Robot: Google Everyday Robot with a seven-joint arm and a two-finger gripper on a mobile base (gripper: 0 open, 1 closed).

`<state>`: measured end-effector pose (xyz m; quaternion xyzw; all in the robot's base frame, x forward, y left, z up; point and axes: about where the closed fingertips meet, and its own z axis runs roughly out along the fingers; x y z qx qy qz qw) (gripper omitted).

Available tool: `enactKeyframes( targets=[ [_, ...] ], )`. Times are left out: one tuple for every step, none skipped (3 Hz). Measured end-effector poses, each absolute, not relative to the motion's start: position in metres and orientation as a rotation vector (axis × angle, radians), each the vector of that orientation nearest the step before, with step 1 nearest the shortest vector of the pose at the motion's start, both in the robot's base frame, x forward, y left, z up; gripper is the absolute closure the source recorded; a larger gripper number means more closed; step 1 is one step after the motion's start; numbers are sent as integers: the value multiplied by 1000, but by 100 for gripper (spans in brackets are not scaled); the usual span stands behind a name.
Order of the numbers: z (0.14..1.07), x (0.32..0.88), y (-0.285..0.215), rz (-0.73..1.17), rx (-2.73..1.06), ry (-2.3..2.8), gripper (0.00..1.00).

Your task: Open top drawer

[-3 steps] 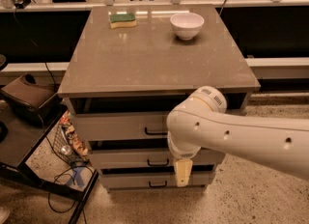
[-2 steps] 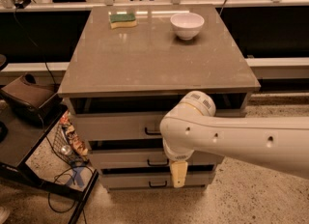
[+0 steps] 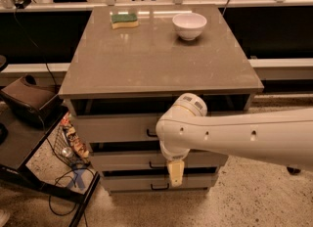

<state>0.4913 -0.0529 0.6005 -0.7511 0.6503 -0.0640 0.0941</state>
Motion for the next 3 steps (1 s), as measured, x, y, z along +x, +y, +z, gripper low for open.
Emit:
enactKeyframes(
  targets=[
    [591, 498, -42, -167, -2245, 1918, 15],
    [590, 497, -43, -167, -2246, 1920, 46],
    [590, 497, -43, -168, -2247, 1920, 69]
  ],
)
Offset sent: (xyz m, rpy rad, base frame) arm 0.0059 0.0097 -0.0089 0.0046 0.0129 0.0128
